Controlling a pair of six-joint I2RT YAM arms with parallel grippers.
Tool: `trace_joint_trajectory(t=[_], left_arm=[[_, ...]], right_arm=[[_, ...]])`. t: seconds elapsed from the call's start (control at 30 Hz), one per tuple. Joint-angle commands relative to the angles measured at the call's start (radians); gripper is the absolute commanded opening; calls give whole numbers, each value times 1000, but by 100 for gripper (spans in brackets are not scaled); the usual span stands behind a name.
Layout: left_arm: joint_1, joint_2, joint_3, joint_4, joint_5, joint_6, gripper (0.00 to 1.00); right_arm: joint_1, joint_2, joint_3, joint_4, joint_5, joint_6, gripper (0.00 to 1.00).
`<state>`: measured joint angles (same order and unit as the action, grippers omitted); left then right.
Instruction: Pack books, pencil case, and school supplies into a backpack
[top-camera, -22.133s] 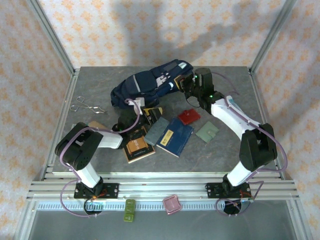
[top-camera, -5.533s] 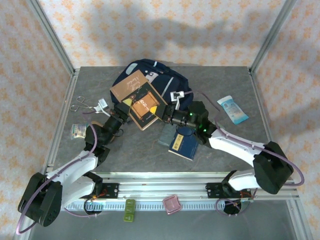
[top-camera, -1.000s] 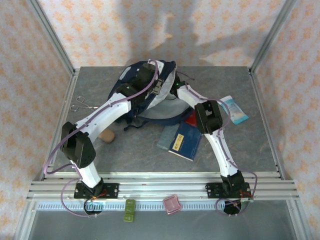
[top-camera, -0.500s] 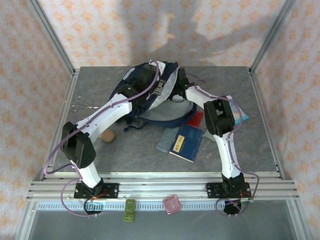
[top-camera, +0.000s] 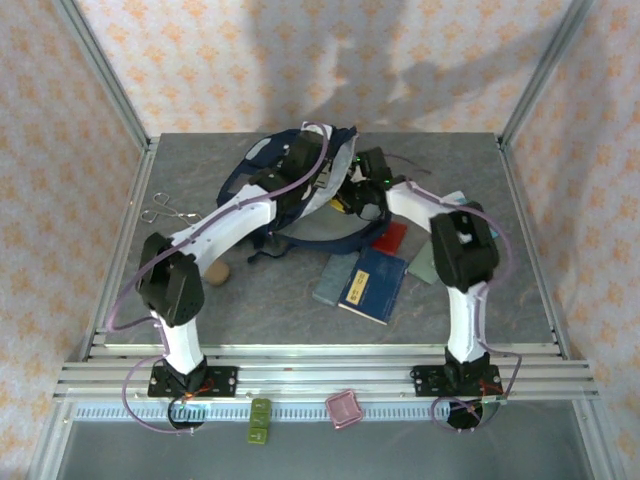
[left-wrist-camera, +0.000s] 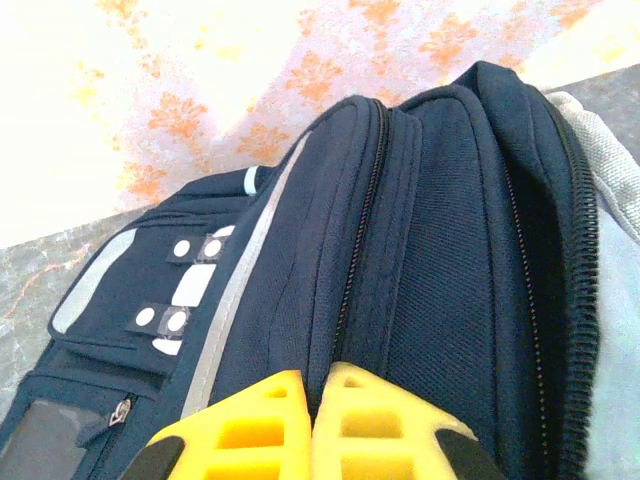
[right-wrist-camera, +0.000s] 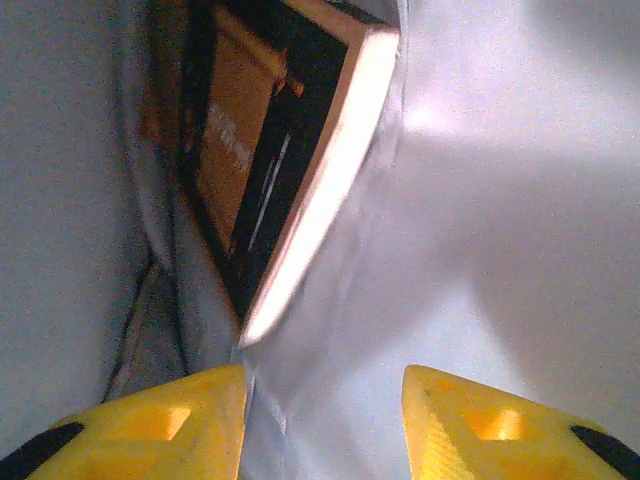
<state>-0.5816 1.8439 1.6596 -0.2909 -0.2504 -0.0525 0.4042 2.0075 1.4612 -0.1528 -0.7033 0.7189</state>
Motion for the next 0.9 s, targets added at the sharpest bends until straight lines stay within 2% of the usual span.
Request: trace_joint_trajectory(t=[0.0, 0.13, 0.27, 0.3, 0.33, 0.4, 0.43, 0.5, 0.7, 0.87], left_arm=[[31, 86, 111, 74, -131, -33, 0], [31, 176, 211, 55, -115, -35, 0], [23, 203, 232, 18, -60, -51, 0], [18, 192, 216, 7, -36, -60, 5], [14, 178, 195, 2, -18, -70, 15], [4, 130, 127, 1, 44, -99, 35], [-5, 91, 81, 10, 73, -117, 41], [-17, 10, -24, 28, 142, -156, 47], [-78, -169, -347, 101, 334, -250, 53], [-114, -239, -571, 275, 635, -414, 52]], right_arm=[[-22, -222, -106, -13, 137, -84, 45], [-33, -397, -241, -67, 213, -101, 45], [-42, -569, -394, -111, 292, -87, 48], [-44, -621, -437, -125, 314, -85, 51], [-45, -664, -476, -134, 334, -80, 53], [-50, -759, -561, -151, 367, -59, 56], [-55, -807, -607, -157, 376, -44, 56], [-62, -883, -680, -180, 393, -23, 57], [-69, -1055, -877, -198, 412, 53, 59], [-73, -1082, -981, -140, 416, 82, 60]])
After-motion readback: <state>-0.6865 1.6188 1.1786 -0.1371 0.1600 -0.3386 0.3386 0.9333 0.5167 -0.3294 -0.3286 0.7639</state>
